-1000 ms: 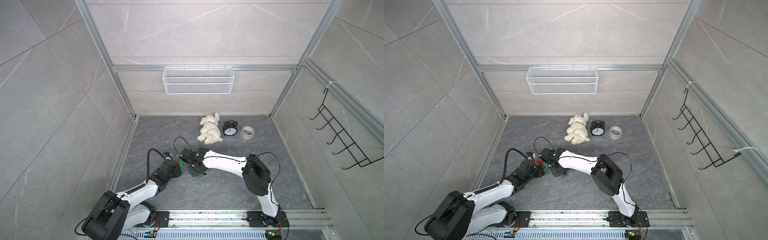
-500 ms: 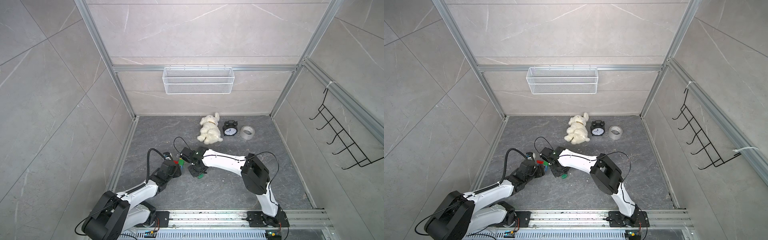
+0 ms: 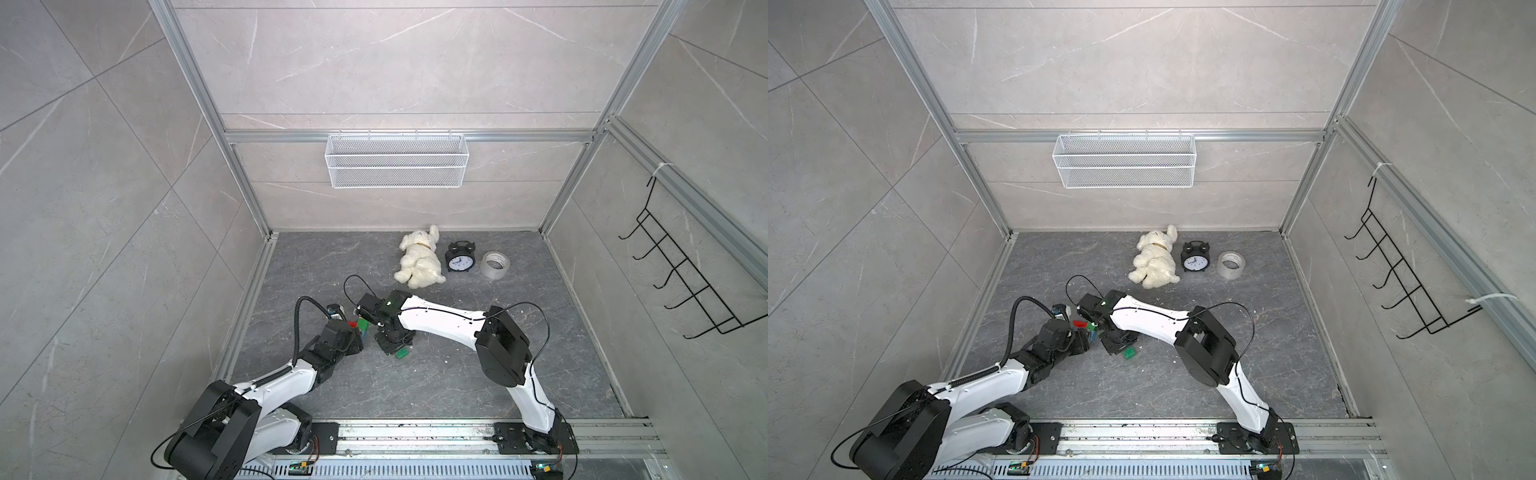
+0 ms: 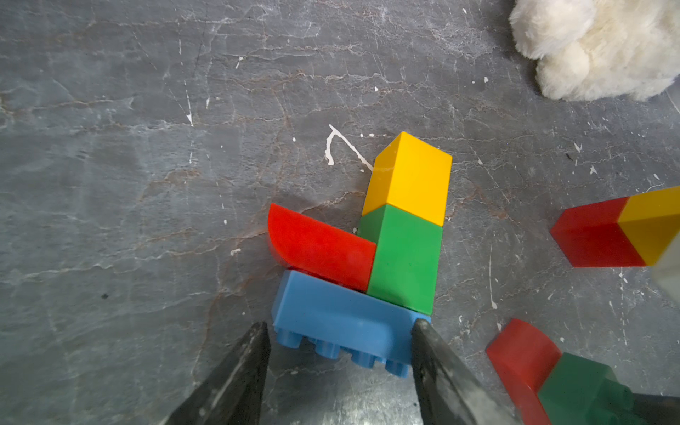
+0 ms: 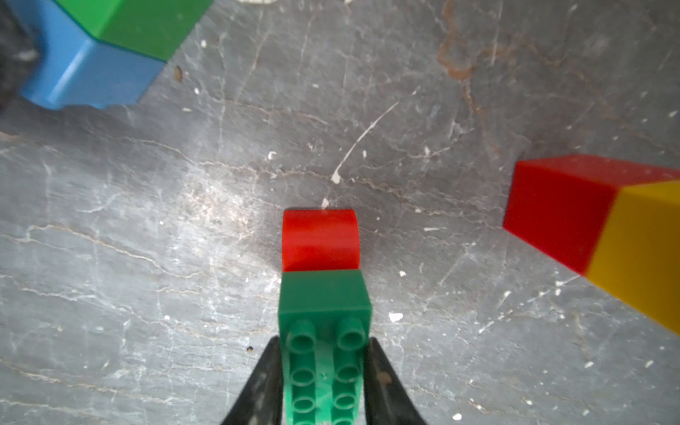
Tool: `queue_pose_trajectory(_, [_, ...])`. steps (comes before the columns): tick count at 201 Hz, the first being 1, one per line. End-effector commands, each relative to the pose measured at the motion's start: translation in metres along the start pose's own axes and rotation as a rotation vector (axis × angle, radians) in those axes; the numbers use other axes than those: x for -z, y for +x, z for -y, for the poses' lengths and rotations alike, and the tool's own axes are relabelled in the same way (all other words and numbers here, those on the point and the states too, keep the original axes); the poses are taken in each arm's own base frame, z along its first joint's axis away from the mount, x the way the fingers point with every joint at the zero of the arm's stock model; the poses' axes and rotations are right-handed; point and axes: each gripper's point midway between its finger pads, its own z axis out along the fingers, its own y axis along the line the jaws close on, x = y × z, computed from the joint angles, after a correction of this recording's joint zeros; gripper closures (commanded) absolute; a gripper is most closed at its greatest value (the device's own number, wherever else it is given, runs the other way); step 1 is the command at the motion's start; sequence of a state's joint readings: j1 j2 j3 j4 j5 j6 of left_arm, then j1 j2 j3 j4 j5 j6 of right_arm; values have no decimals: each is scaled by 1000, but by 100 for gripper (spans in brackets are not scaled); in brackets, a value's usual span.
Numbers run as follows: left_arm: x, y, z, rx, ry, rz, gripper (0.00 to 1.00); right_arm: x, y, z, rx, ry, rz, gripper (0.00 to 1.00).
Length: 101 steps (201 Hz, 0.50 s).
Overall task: Assemble the letter r with lego
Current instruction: Assemble the lego brick with the lego brick.
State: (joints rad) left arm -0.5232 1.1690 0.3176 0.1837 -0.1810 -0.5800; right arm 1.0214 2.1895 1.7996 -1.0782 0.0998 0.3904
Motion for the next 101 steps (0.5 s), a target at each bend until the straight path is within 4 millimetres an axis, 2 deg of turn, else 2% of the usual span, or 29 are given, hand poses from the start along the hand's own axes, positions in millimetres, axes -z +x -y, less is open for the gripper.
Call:
queue_pose_trajectory(1, [1, -7, 4, 3, 8, 22, 36, -40, 44, -6, 45, -2, -223, 78])
queue_pose_trajectory(33, [1, -7, 5, 1, 12, 18, 36, -42, 38, -8, 50, 0, -224, 79])
queue_pose_trajectory(68, [2, -6, 4, 2, 6, 15, 36, -35, 27, -6, 72, 25, -195, 79])
queue_pose_trajectory(101, [5, -12, 6, 3, 9, 27, 36, -11, 2, -11, 70, -12, -69, 79])
